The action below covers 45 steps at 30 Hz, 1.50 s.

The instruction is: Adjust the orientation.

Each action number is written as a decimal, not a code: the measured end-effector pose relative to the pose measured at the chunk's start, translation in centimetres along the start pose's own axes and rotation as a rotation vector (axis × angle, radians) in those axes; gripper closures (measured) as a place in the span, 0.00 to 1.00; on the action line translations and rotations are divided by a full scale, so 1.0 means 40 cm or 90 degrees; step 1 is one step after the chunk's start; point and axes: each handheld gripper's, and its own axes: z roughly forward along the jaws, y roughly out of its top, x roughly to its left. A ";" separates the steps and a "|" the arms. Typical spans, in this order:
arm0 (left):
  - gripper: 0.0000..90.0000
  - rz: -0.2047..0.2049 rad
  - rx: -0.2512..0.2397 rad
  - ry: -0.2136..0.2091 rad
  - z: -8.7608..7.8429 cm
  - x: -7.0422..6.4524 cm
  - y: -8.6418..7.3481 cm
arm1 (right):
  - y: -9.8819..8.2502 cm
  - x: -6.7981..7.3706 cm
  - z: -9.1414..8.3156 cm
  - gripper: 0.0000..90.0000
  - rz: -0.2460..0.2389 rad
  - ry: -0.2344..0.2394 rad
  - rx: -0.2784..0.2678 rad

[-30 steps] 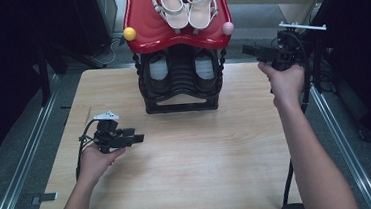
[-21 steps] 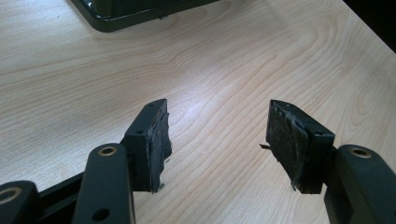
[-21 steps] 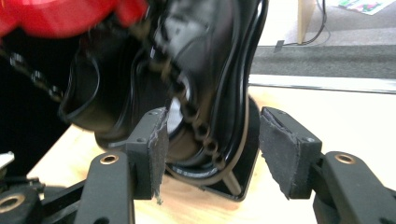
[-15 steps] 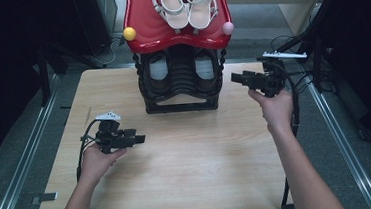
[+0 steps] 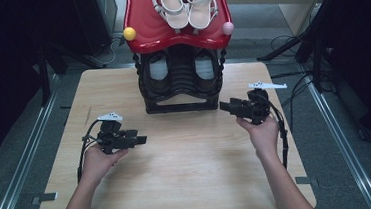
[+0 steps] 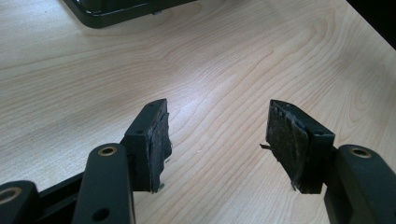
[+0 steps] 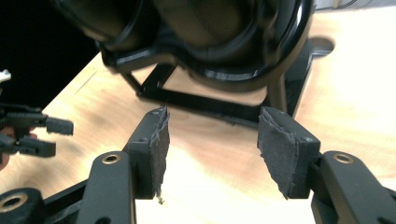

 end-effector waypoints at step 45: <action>0.38 0.118 0.126 0.038 0.142 -0.089 -0.012 | -0.190 0.065 0.167 0.45 -0.143 -0.017 0.220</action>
